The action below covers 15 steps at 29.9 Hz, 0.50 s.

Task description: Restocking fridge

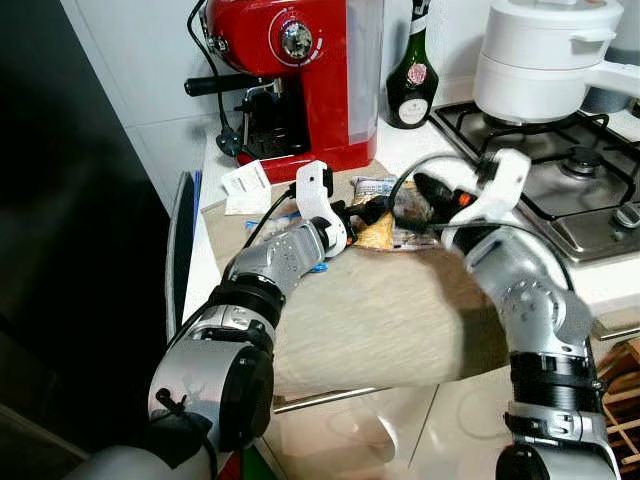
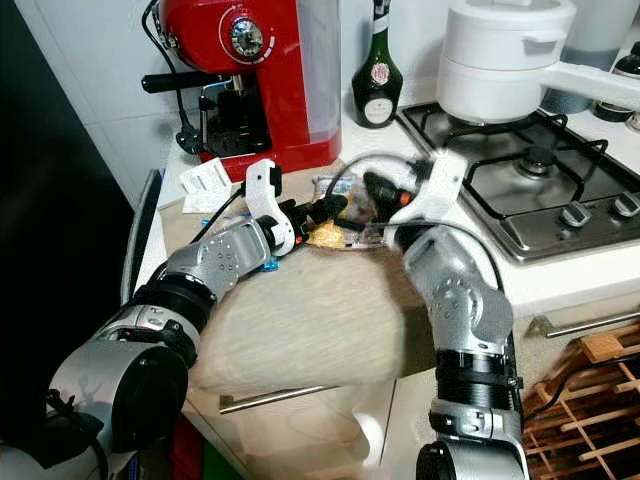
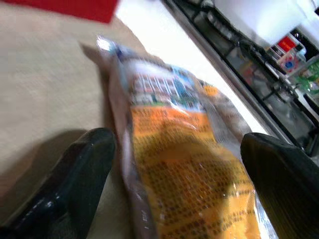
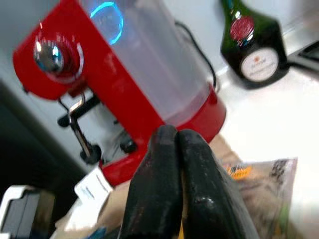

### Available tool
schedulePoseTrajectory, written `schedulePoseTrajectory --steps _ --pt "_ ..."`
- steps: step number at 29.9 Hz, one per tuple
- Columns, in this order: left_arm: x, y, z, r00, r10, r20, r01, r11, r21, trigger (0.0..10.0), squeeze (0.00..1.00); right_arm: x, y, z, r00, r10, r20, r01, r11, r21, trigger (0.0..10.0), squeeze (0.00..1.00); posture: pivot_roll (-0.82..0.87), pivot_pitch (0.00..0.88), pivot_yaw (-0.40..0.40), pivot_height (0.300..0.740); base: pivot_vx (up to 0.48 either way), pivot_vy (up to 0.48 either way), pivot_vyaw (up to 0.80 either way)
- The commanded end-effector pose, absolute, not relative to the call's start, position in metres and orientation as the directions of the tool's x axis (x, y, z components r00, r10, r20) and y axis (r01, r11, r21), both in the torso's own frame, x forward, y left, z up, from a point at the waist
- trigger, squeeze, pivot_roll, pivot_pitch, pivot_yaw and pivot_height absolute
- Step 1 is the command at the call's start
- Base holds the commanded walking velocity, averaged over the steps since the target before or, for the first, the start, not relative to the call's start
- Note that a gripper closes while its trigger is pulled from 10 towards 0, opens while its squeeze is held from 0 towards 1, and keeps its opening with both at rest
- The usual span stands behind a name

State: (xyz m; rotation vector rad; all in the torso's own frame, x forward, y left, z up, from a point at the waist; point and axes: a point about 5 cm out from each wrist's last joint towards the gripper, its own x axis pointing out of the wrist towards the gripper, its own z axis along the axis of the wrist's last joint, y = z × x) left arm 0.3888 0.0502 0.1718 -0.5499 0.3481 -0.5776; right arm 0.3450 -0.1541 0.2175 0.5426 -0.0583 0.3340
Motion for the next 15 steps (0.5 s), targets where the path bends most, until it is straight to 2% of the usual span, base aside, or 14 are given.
schedulePoseTrajectory --steps 1,2,3,4,5,6,7,8,9,10,11,15 --pt "0.392 0.061 0.18 0.807 -0.572 -0.145 0.416 0.725 -0.549 10.0 0.0 0.344 -0.151 0.224 0.935 0.305 0.181 -0.354 0.785 0.508 0.0 0.22 -0.22 0.0 0.107 0.74 0.0 0.0 0.0" --pt "0.393 0.065 0.186 0.816 -0.565 -0.126 0.42 0.729 -0.541 10.0 0.0 0.345 -0.151 0.227 0.933 0.303 0.192 -0.359 0.781 0.511 0.0 0.32 -0.22 0.0 0.105 0.74 0.0 0.0 0.0" --pt "0.393 0.065 0.186 0.816 -0.565 -0.126 0.42 0.729 -0.541 10.0 0.0 0.345 -0.151 0.227 0.933 0.303 0.192 -0.359 0.781 0.511 0.0 0.32 -0.22 0.0 0.105 0.74 0.0 0.0 0.0" --pt "0.394 0.067 0.189 0.82 -0.56 -0.117 0.422 0.73 -0.538 10.0 0.0 0.345 -0.151 0.228 0.933 0.302 0.195 -0.359 0.78 0.512 0.0 0.38 -0.22 0.0 0.105 0.74 0.0 0.0 0.0" --pt "0.394 0.069 0.191 0.823 -0.558 -0.109 0.423 0.728 -0.54 10.0 0.0 0.346 -0.15 0.228 0.933 0.3 0.196 -0.359 0.78 0.513 0.0 0.39 -0.21 0.0 0.101 0.74 0.0 0.0 0.0" --pt "0.393 0.069 0.191 0.823 -0.558 -0.108 0.421 0.725 -0.545 10.0 0.0 0.347 -0.15 0.227 0.937 0.297 0.182 -0.348 0.796 0.495 0.0 0.24 -0.21 0.0 0.1 0.74 0.0 0.0 0.0" --pt "0.392 0.069 0.19 0.82 -0.563 -0.106 0.428 0.725 -0.54 10.0 0.0 0.348 -0.151 0.226 0.946 0.279 0.166 -0.325 0.822 0.468 0.0 0.24 -0.21 0.0 0.1 0.74 0.0 0.0 0.0" --pt "0.391 0.068 0.189 0.814 -0.571 -0.103 0.436 0.719 -0.541 10.0 0.0 0.349 -0.153 0.225 0.955 0.251 0.156 -0.295 0.86 0.417 0.0 0.07 -0.21 0.0 0.1 0.74 0.0 0.0 0.0" --pt "0.389 0.066 0.188 0.809 -0.579 -0.105 0.438 0.712 -0.549 10.0 0.0 0.349 -0.155 0.225 0.962 0.226 0.152 -0.266 0.902 0.339 4.4 0.0 -0.21 0.0 0.101 0.74 0.0 0.0 0.0" --pt "0.389 0.066 0.188 0.809 -0.579 -0.105 0.438 0.712 -0.549 10.0 0.0 0.349 -0.155 0.225 0.962 0.226 0.152 -0.266 0.902 0.339 4.4 0.0 -0.21 0.0 0.101 0.74 0.0 0.0 0.0" --pt "0.387 0.062 0.185 0.8 -0.59 -0.113 0.445 0.708 -0.549 10.0 0.0 0.348 -0.157 0.225 0.967 0.186 0.175 -0.219 0.956 0.195 10.0 0.0 -0.21 0.0 0.102 0.74 0.0 0.0 0.0" --pt "0.386 0.056 0.182 0.795 -0.593 -0.129 0.447 0.716 -0.536 10.0 0.0 0.346 -0.161 0.221 0.974 0.149 0.171 -0.181 0.965 0.192 10.0 0.0 -0.21 0.0 0.1 0.74 0.0 0.0 0.0"
